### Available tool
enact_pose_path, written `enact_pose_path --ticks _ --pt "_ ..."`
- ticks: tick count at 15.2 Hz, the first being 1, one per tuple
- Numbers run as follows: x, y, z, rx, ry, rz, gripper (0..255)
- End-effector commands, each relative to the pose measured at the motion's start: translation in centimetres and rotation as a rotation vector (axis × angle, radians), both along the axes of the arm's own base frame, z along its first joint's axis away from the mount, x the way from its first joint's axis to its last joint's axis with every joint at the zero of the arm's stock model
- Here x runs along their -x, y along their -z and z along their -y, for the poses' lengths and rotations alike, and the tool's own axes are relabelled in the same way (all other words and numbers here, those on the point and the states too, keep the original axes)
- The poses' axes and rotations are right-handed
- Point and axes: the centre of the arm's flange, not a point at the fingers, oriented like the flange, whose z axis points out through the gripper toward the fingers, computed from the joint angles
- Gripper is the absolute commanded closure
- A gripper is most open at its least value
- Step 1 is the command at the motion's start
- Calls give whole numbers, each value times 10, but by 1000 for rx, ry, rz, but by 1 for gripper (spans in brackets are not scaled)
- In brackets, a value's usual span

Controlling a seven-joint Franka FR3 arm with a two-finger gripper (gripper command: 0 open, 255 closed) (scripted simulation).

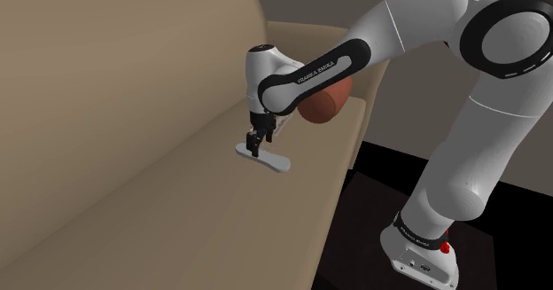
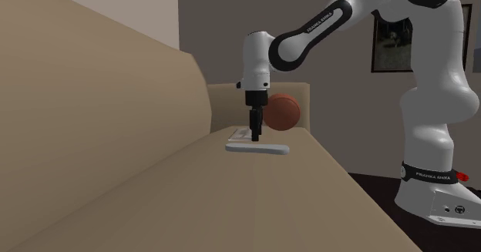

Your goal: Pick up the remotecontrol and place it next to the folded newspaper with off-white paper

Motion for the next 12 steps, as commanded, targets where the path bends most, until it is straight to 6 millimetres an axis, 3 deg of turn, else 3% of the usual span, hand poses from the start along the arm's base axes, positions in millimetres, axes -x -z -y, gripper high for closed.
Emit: enact_pose_path --ticks 1,4,12 --pt "0 -13 -1 0 0 0 0" --pt "0 -50 -2 0 0 0 0" --pt "0 -50 -2 0 0 0 0"
